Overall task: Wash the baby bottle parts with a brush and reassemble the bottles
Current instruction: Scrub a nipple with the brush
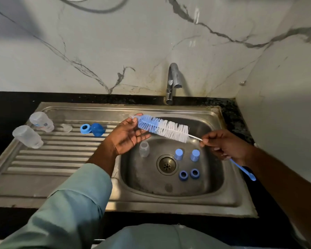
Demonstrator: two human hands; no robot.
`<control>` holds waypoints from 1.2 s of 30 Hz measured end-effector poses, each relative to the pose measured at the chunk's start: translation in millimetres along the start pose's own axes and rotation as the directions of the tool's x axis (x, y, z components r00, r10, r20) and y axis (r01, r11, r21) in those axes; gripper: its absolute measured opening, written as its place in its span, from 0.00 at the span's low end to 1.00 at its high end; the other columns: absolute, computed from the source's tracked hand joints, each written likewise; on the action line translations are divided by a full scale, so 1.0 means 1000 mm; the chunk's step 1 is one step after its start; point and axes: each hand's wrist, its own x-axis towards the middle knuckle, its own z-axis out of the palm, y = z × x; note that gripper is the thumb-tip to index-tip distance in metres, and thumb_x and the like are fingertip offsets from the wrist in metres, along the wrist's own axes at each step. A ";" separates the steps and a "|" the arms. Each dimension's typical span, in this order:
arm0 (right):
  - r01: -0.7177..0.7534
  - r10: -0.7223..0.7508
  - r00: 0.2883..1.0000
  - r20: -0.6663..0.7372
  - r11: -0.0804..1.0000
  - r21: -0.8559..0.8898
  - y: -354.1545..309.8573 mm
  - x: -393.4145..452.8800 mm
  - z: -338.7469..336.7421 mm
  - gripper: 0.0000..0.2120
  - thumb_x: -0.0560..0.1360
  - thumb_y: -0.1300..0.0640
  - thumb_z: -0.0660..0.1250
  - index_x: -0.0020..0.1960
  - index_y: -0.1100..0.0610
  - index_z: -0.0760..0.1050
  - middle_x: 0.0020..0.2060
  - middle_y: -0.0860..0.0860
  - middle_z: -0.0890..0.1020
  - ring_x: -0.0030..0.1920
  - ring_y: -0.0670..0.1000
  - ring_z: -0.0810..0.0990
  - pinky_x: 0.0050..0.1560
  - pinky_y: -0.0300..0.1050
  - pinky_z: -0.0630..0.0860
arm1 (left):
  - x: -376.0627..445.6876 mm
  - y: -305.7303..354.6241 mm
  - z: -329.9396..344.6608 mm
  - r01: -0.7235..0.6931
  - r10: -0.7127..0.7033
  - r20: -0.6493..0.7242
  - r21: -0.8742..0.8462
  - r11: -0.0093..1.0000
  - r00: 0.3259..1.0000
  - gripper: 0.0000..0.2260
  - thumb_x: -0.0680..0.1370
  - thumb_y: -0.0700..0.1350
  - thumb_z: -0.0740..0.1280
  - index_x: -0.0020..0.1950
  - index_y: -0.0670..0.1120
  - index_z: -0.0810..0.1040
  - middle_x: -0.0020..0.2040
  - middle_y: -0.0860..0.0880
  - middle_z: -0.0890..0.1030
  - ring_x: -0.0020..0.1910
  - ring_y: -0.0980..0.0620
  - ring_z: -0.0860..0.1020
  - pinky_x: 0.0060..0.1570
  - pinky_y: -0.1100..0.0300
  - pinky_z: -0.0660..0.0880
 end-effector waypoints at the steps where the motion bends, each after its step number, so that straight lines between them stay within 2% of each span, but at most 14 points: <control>1: 0.034 -0.037 0.999 -0.039 0.996 -0.088 -0.002 -0.001 0.003 0.08 0.77 0.66 0.63 0.41 0.61 0.78 0.21 0.47 0.69 0.18 0.42 0.63 0.21 0.34 0.58 | -0.002 0.002 0.003 -0.010 0.009 -0.019 -0.010 1.000 1.000 0.10 0.79 0.44 0.62 0.59 0.43 0.76 0.54 0.41 0.84 0.52 0.43 0.83 0.53 0.46 0.80; 3: 0.190 -0.293 0.951 -0.100 0.806 -0.561 -0.004 -0.001 0.014 0.07 0.77 0.63 0.66 0.40 0.57 0.79 0.25 0.47 0.77 0.25 0.42 0.75 0.29 0.40 0.71 | 0.000 -0.001 0.012 -0.042 0.055 -0.194 0.069 0.997 0.979 0.08 0.81 0.45 0.63 0.55 0.42 0.77 0.45 0.42 0.85 0.44 0.46 0.85 0.46 0.51 0.83; 5: 0.177 -0.532 0.847 -0.010 0.299 -0.938 0.001 0.002 0.022 0.03 0.75 0.58 0.69 0.42 0.54 0.80 0.32 0.52 0.81 0.33 0.53 0.81 0.33 0.47 0.77 | 0.009 -0.010 0.015 -0.030 0.099 -0.415 0.170 0.985 0.904 0.10 0.79 0.49 0.67 0.51 0.41 0.78 0.36 0.44 0.84 0.33 0.50 0.83 0.37 0.56 0.83; 6: 0.095 -0.604 0.797 0.023 0.087 -0.992 0.004 0.004 0.026 0.00 0.72 0.58 0.71 0.43 0.54 0.80 0.34 0.54 0.81 0.33 0.57 0.80 0.32 0.48 0.77 | 0.013 -0.015 0.016 -0.022 0.102 -0.473 0.171 0.985 0.875 0.11 0.79 0.50 0.69 0.50 0.42 0.78 0.32 0.46 0.82 0.28 0.52 0.80 0.33 0.58 0.82; 8: -0.124 -0.666 0.745 -0.045 -0.071 -0.990 0.010 0.003 0.026 0.05 0.70 0.55 0.72 0.42 0.55 0.79 0.34 0.56 0.80 0.34 0.60 0.80 0.35 0.51 0.76 | 0.016 -0.022 0.016 -0.020 0.054 -0.526 0.071 0.997 0.849 0.11 0.78 0.50 0.70 0.47 0.42 0.78 0.26 0.48 0.77 0.23 0.55 0.77 0.29 0.60 0.80; 12: -0.367 -0.783 0.577 -0.232 0.006 -0.930 0.029 -0.007 0.002 0.24 0.76 0.40 0.57 0.35 0.58 0.75 0.34 0.59 0.77 0.37 0.62 0.77 0.40 0.52 0.72 | 0.010 -0.028 0.021 -0.045 0.000 -0.557 -0.066 0.997 0.831 0.10 0.79 0.48 0.69 0.44 0.42 0.78 0.29 0.48 0.73 0.22 0.55 0.75 0.30 0.60 0.81; 17: -0.279 -0.768 0.612 -0.190 0.014 -0.960 0.033 -0.013 -0.014 0.28 0.80 0.39 0.51 0.31 0.56 0.71 0.27 0.57 0.76 0.30 0.60 0.76 0.30 0.46 0.69 | 0.004 -0.028 0.034 -0.007 -0.032 -0.437 -0.086 0.996 0.899 0.14 0.78 0.55 0.68 0.53 0.44 0.79 0.37 0.47 0.78 0.36 0.52 0.77 0.42 0.52 0.80; 20: -0.163 -0.147 0.927 -0.345 0.671 -0.724 0.013 -0.016 -0.022 0.30 0.77 0.35 0.56 0.27 0.56 0.71 0.24 0.56 0.72 0.22 0.52 0.71 0.27 0.39 0.64 | -0.001 -0.026 0.037 -0.015 -0.018 -0.223 -0.145 0.989 0.975 0.16 0.79 0.56 0.64 0.57 0.45 0.79 0.51 0.43 0.82 0.52 0.46 0.79 0.51 0.39 0.77; 23: -0.340 0.340 0.938 -0.072 0.858 -0.386 0.014 -0.016 -0.033 0.29 0.75 0.35 0.60 0.24 0.55 0.69 0.21 0.52 0.62 0.19 0.47 0.57 0.25 0.35 0.53 | 0.003 -0.027 0.040 -0.069 0.036 -0.143 -0.233 0.970 0.989 0.18 0.79 0.54 0.64 0.61 0.42 0.76 0.57 0.39 0.81 0.58 0.41 0.80 0.47 0.42 0.81; 26: -0.075 -0.001 0.989 -0.147 0.854 -0.515 0.026 -0.004 -0.043 0.20 0.73 0.42 0.69 0.31 0.57 0.76 0.21 0.48 0.69 0.22 0.46 0.65 0.26 0.38 0.61 | 0.011 -0.026 0.046 -0.198 0.118 -0.282 -0.276 0.941 0.952 0.17 0.77 0.51 0.65 0.60 0.40 0.76 0.55 0.39 0.81 0.58 0.42 0.80 0.47 0.49 0.82; 29: 0.122 -0.511 0.844 -0.164 0.479 -0.870 0.046 0.011 -0.061 0.06 0.72 0.52 0.72 0.44 0.55 0.80 0.36 0.50 0.80 0.37 0.51 0.78 0.41 0.46 0.72 | 0.017 -0.024 0.043 -0.287 0.121 -0.470 -0.299 0.910 0.874 0.19 0.78 0.49 0.68 0.65 0.40 0.75 0.59 0.39 0.81 0.60 0.42 0.80 0.55 0.49 0.80; 33: 0.075 -0.756 0.652 -0.059 0.141 -0.987 0.060 0.012 -0.061 0.12 0.77 0.48 0.62 0.52 0.52 0.80 0.39 0.50 0.81 0.39 0.56 0.78 0.41 0.48 0.70 | 0.023 -0.022 0.035 -0.291 0.089 -0.520 -0.321 0.901 0.850 0.20 0.79 0.55 0.66 0.66 0.45 0.75 0.63 0.41 0.79 0.61 0.42 0.78 0.52 0.50 0.78; 35: 0.142 -0.694 0.719 -0.045 0.210 -0.967 0.051 0.004 -0.044 0.11 0.76 0.49 0.65 0.48 0.54 0.82 0.34 0.50 0.80 0.35 0.52 0.77 0.37 0.44 0.69 | 0.022 -0.018 0.032 -0.247 0.063 -0.446 -0.366 0.897 0.893 0.17 0.79 0.55 0.65 0.62 0.45 0.77 0.60 0.40 0.79 0.60 0.42 0.77 0.60 0.45 0.74; 36: 0.179 -0.545 0.833 -0.094 0.426 -0.887 0.043 -0.001 -0.036 0.12 0.76 0.49 0.67 0.45 0.57 0.82 0.30 0.50 0.78 0.31 0.50 0.75 0.34 0.41 0.68 | 0.021 -0.015 0.030 -0.231 0.069 -0.395 -0.378 0.896 0.916 0.15 0.80 0.54 0.64 0.59 0.45 0.77 0.57 0.41 0.79 0.58 0.43 0.77 0.64 0.44 0.71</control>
